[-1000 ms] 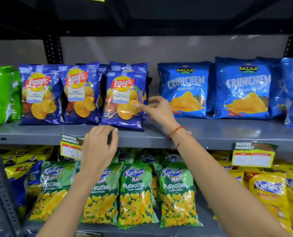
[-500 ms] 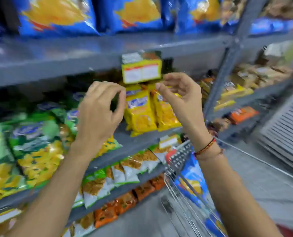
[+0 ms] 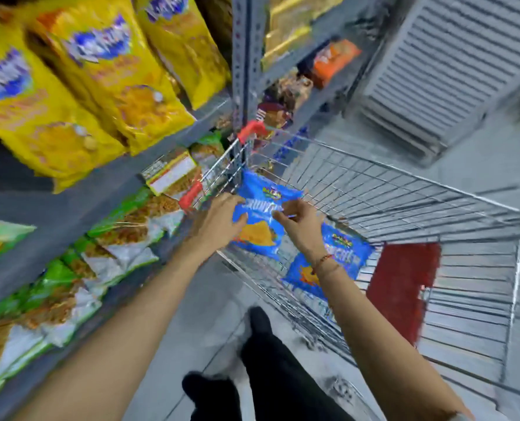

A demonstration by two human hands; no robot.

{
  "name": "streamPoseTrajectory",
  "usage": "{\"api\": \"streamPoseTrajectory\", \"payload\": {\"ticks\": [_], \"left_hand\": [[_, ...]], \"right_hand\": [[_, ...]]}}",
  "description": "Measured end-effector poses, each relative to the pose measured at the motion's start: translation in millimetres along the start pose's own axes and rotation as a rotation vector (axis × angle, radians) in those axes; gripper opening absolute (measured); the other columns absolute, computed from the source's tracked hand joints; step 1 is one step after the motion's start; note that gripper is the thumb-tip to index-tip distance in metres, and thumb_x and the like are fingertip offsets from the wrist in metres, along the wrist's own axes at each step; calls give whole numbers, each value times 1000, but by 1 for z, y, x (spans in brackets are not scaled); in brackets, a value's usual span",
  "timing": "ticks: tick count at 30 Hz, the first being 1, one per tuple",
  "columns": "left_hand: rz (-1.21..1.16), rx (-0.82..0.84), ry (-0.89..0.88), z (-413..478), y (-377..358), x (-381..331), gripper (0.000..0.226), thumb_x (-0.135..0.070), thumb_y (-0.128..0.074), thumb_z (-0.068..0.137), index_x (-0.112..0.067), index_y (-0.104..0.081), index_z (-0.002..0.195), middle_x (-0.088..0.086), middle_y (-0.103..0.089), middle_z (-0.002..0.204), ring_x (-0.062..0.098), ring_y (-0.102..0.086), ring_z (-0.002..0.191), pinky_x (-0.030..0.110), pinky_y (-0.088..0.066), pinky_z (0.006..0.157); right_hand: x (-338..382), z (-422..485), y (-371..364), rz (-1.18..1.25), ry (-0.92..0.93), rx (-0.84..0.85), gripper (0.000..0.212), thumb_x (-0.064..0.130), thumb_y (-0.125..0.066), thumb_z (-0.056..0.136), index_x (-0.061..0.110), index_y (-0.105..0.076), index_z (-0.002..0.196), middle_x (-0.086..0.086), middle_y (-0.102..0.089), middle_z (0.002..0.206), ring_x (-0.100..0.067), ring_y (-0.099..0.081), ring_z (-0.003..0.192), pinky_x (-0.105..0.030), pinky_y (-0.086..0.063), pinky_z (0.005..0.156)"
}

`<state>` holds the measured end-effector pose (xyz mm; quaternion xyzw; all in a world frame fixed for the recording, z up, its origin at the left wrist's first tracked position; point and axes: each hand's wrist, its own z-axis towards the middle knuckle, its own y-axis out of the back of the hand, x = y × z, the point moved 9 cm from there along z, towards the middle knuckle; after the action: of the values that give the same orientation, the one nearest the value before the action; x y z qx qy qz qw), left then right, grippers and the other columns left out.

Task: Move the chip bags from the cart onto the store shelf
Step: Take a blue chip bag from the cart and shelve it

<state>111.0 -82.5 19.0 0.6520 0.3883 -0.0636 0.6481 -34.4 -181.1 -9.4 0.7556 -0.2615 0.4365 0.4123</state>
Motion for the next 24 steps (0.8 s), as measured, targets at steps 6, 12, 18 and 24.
{"api": "streamPoseTrajectory", "payload": {"ticks": [6, 12, 18, 24], "left_hand": [[-8, 215, 222, 78, -69, 31, 52, -15, -63, 84, 3, -44, 130, 29, -48, 130, 37, -43, 124, 31, -24, 97], [37, 390, 475, 123, -137, 106, 100, -28, -80, 67, 1, -20, 141, 23, -26, 149, 35, -23, 138, 37, -24, 109], [39, 501, 562, 142, -190, 154, 114, -35, -87, 51, -9, -24, 142, 13, -35, 148, 34, -37, 131, 42, -36, 106], [-94, 475, 606, 133, -212, 182, 114, -25, -91, 47, -11, -28, 141, 10, -39, 146, 28, -40, 131, 43, -35, 109]], "right_hand": [[-106, 53, -27, -122, -215, 100, 49, 17, -76, 78, -7, -57, 117, -26, -66, 111, -35, -64, 100, -25, -42, 71], [-187, 95, -38, -5, -411, 67, 71, 21, -79, 74, -4, -43, 130, -9, -55, 94, -21, -53, 79, -14, -42, 63], [-244, 129, -62, 136, -563, 197, 84, 36, -78, 75, 10, -32, 141, -16, -57, 124, -29, -57, 108, -38, -47, 89], [-256, 144, -83, 232, -571, 262, 79, 31, -80, 73, 11, -40, 138, -11, -62, 124, -26, -61, 109, -38, -52, 91]]}}
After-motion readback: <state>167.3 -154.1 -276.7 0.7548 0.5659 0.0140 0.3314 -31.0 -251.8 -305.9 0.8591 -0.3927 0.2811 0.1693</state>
